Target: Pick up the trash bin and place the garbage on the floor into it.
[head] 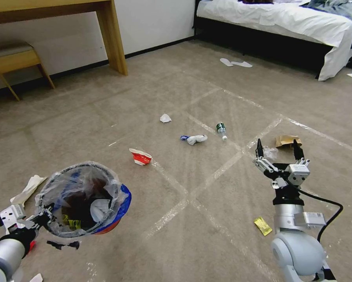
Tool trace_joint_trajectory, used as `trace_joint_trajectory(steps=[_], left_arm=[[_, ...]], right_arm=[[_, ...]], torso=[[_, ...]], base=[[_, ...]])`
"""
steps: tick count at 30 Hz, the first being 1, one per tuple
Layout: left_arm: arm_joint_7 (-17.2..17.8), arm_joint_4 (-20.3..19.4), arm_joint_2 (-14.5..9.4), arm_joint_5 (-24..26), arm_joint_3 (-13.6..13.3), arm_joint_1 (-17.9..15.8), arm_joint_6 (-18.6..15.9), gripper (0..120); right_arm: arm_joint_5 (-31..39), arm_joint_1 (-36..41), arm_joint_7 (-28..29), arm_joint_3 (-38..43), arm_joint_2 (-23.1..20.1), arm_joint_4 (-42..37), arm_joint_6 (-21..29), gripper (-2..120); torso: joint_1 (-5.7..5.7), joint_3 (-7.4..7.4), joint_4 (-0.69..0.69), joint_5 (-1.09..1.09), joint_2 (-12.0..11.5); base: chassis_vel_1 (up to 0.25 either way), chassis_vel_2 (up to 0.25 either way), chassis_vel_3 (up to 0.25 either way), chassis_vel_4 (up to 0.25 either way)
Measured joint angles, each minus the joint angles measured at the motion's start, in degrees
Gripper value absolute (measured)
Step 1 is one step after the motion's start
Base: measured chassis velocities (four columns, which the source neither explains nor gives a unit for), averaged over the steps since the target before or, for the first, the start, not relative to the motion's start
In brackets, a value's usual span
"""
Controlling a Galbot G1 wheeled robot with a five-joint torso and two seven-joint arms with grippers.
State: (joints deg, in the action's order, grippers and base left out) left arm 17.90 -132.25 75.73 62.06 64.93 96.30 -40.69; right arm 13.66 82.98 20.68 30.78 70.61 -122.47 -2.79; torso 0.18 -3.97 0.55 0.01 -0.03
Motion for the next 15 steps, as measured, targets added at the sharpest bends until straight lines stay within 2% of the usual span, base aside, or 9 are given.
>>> trace_joint_trajectory(steps=[2, 3, 4, 6, 7, 8, 11, 13, 15], left_arm=[[0.0, 0.32, -0.03, -0.09, -0.26, -0.19, 0.02, 1], [0.0, 0.32, -0.03, -0.09, -0.26, -0.19, 0.02, 1], [0.0, 0.63, -0.04, -0.27, -0.51, -0.41, 0.04, 1], [0.0, 0.72, -0.05, -0.3, -0.59, -0.49, 0.04, 1], [-0.01, 1.1, -0.02, -0.42, -0.91, -0.76, 0.14, 1], [-0.03, 1.29, -0.01, -0.5, -1.01, -0.83, 0.18, 1], [-0.12, 1.53, -0.01, -0.6, -1.1, -0.88, 0.28, 1], [-0.45, 2.06, -0.12, -0.85, -1.15, -1.01, 0.52, 1], [-0.52, 2.17, -0.17, -0.88, -1.16, -1.05, 0.62, 1]], right_arm=[[7.2, -0.34, 6.26, -0.96, -1.72, 0.92, 10.48, 100], [7.2, -0.34, 6.26, -0.96, -1.72, 0.92, 10.48, 100], [13.37, -1.09, 10.49, -1.52, -3.18, 3.43, 17.99, 100], [15.08, -1.45, 11.76, -1.72, -3.66, 4.74, 20.18, 100], [20.39, -2.4, 14.95, -2.63, -4.92, 9.82, 25.54, 100], [23.15, -2.81, 16.23, -2.9, -5.43, 12.22, 28.16, 100], [26.27, -3.16, 17.23, -3.03, -5.75, 14.16, 30.71, 100], [32.45, -4.66, 19.45, -3.92, -5.84, 19.27, 35.56, 100], [32.8, -5.42, 19.9, -4.43, -5.49, 21.17, 35.92, 100]], torso=[[-0.01, 0.0, 0.01, 0.0, 0.0], [-0.01, 0.0, 0.01, 0.0, 0.0], [-0.01, 0.0, 0.01, 0.0, 0.0], [-0.01, 0.0, 0.01, 0.0, 0.0], [0.0, -0.01, 0.0, 0.02, 0.0], [0.0, -0.01, 0.0, 0.04, 0.0], [0.0, -0.01, 0.01, 0.01, 0.0], [0.0, 0.0, 0.01, 0.0, 0.0], [-0.01, 0.0, 0.01, -0.01, 0.0]], base=[[0.0, 0.0, 0.0, 0.0], [0.0, 0.0, 0.0, 0.0], [0.0, 0.0, 0.0, 0.0], [0.0, 0.0, 0.0, 0.0], [0.0, 0.0, 0.0, 0.0], [0.0, 0.0, 0.0, 0.0], [0.0, 0.0, 0.0, 0.0], [0.0, 0.0, 0.0, 0.0], [0.0, 0.0, 0.0, 0.0]])
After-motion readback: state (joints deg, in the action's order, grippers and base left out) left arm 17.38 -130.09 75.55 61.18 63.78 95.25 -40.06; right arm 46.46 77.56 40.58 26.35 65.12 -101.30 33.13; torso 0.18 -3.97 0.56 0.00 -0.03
